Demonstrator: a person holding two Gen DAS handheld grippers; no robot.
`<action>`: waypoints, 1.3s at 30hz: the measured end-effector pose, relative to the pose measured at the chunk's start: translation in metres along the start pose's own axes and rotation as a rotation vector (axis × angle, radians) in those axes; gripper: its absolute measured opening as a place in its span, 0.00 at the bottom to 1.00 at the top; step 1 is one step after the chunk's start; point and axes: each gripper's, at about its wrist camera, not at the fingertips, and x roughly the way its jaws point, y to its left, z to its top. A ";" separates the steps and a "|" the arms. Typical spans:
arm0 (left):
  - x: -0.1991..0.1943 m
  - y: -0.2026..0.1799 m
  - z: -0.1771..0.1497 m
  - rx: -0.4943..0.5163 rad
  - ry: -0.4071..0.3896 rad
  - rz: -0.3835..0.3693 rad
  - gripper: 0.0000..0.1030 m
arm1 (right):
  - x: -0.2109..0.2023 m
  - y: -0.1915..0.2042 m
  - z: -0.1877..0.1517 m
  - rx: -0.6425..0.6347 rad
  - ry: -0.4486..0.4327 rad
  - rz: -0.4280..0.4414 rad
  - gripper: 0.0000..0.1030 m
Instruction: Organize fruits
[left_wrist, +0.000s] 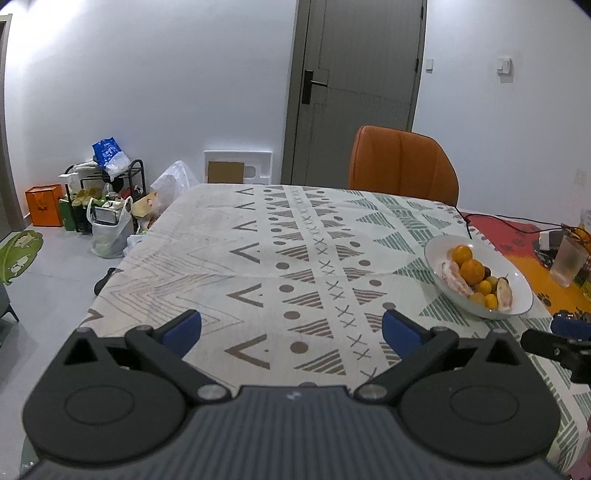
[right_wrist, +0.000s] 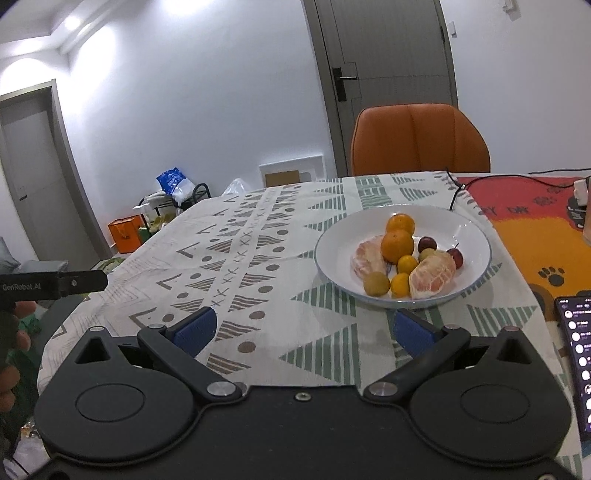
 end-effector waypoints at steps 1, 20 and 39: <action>0.001 0.000 -0.001 0.003 0.002 0.000 1.00 | 0.000 0.000 0.000 0.001 0.000 0.002 1.00; 0.008 0.001 -0.005 0.009 0.024 -0.001 1.00 | 0.004 0.003 0.001 -0.001 0.007 -0.002 1.00; 0.010 0.000 -0.006 0.021 0.031 0.004 1.00 | 0.007 -0.001 0.000 0.012 0.012 -0.006 1.00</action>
